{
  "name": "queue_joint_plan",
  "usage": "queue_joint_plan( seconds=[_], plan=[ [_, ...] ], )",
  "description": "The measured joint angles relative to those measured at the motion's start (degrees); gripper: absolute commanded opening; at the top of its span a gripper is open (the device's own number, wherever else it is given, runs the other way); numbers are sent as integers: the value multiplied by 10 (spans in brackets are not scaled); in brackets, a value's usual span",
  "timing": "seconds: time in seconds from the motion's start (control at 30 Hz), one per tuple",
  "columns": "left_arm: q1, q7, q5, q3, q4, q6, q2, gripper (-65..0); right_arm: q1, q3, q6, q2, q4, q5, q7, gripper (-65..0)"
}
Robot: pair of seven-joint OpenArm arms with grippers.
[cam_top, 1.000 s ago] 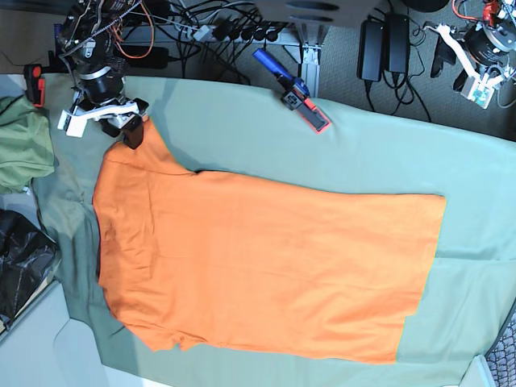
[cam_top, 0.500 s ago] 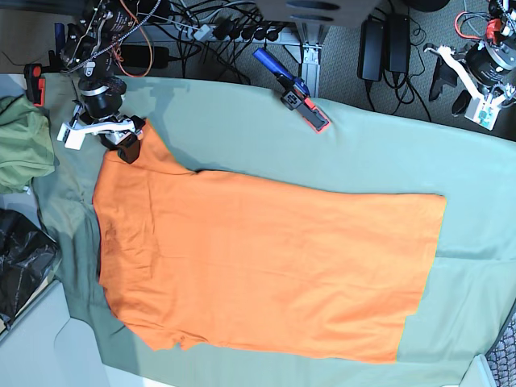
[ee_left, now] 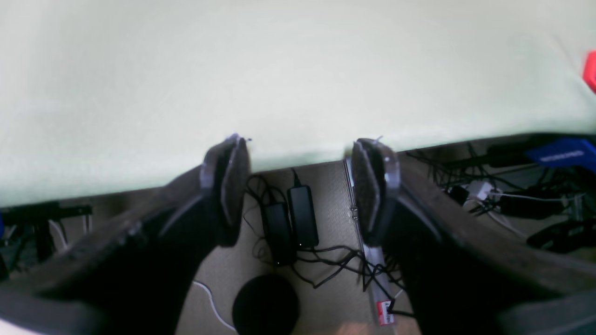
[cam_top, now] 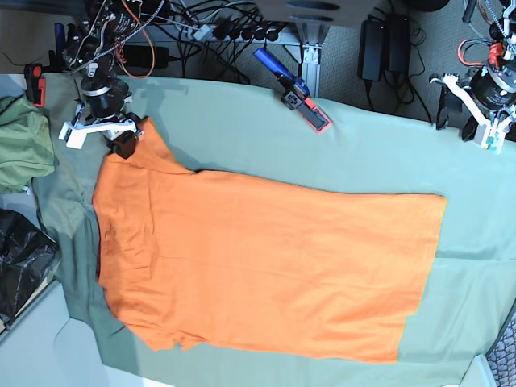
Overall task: Fold the T-shirt properly
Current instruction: 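Move the left gripper to the shirt's hem corner and grasp it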
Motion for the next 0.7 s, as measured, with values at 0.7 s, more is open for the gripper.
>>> queue_joint_plan(
  seconds=[0.7],
  plan=[
    [-238, -7, -52, -1, -215, 1, 2, -262, 2, 0, 0, 0, 0, 0, -3, -650]
  ],
)
